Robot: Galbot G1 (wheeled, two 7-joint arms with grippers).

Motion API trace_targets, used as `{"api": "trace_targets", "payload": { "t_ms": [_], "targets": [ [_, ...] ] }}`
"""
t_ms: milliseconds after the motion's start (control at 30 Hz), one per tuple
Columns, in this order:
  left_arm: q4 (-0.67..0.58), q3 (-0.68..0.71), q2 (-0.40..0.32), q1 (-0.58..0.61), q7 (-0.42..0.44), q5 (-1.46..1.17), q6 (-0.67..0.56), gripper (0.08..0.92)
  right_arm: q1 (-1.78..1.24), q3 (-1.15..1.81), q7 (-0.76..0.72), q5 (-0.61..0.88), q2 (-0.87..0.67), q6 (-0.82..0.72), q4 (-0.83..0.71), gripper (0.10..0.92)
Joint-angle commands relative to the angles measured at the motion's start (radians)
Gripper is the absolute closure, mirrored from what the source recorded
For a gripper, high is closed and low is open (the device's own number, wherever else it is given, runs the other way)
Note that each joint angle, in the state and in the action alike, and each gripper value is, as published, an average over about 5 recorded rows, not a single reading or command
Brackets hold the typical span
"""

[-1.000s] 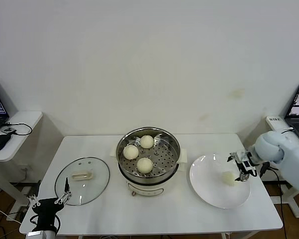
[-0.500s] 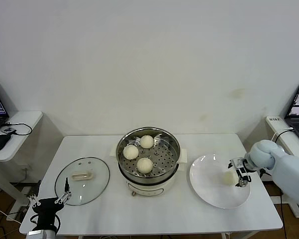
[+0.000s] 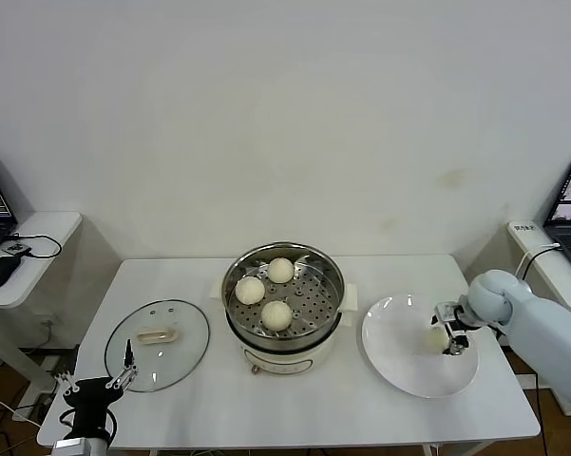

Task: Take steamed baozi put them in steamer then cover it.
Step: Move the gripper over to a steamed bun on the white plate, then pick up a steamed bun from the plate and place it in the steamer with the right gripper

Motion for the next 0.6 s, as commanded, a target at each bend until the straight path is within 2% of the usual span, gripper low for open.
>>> {"api": "trace_targets", "payload": {
  "t_ms": [33, 233, 600],
  "targets": [
    [0.0, 0.002, -0.002, 0.0, 0.0, 0.001, 0.0, 0.177, -0.006, 0.007, -0.005, -0.016, 0.014, 0.001, -0.015, 0.344],
    [-0.002, 0.0, -0.002, 0.001, 0.0, 0.001, 0.0, 0.177, 0.02, 0.002, -0.017, 0.004, -0.006, 0.001, 0.018, 0.412],
    [-0.004, -0.003, 0.003, -0.007, -0.001, -0.004, 0.009, 0.177, 0.4, -0.228, -0.064, 0.225, -0.089, -0.088, 0.183, 0.423]
  ]
}}
